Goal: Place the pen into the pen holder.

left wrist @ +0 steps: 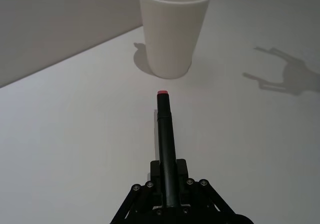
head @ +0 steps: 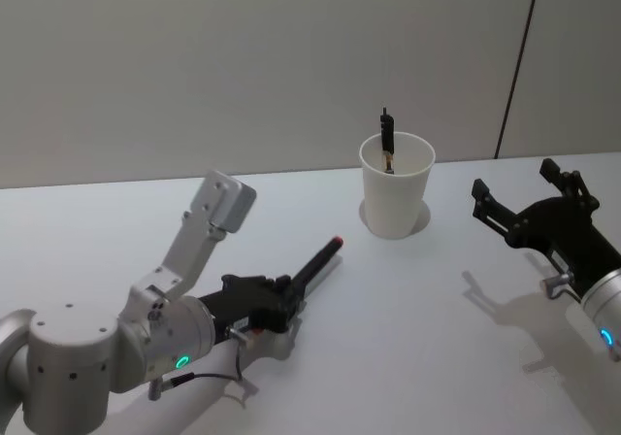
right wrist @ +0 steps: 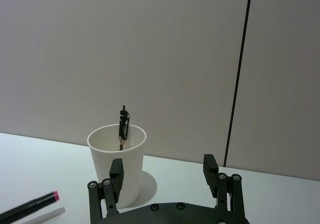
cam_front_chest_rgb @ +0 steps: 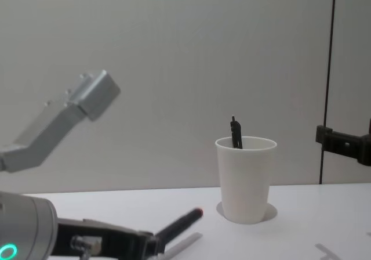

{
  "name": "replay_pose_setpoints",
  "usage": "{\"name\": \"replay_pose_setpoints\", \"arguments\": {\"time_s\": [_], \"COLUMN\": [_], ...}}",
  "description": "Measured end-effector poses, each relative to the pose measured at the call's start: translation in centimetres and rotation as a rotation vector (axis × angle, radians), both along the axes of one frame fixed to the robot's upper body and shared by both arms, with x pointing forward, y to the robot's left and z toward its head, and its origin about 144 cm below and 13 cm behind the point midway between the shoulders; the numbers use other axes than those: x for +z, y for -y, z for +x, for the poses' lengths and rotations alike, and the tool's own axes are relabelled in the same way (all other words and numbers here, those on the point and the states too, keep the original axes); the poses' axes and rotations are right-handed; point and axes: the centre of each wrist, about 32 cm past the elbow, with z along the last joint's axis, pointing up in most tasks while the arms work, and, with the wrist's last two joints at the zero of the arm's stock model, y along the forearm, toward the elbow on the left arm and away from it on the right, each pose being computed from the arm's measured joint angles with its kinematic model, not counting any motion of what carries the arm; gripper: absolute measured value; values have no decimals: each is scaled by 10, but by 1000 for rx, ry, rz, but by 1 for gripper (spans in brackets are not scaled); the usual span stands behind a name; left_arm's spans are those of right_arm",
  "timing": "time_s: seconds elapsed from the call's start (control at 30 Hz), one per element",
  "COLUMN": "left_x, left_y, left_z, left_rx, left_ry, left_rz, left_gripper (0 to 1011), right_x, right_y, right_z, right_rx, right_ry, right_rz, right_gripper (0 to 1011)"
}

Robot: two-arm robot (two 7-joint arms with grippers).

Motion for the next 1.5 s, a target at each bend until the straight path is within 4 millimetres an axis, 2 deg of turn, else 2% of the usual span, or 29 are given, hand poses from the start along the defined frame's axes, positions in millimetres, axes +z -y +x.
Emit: {"name": "replay_pose_setpoints", "arguments": {"time_s": [0.8, 1.2, 1.5], "left_x": [-4, -2, -4], "left_y": [-27, -29, -17], "left_z": [-16, -15, -5], "left_rx": [138, 65, -63], "left_ry": [284, 379, 414], "left_rz": [-321, -452, -499], "left_gripper": [179, 178, 179], "right_x": [0, 0, 0], "right_y": [0, 0, 0], "right_z": [0, 0, 0], "right_rx": [0, 0, 0], "right_ry": [0, 0, 0], "right_rz": [0, 0, 0], "right_gripper": [1002, 1001, 1001]}}
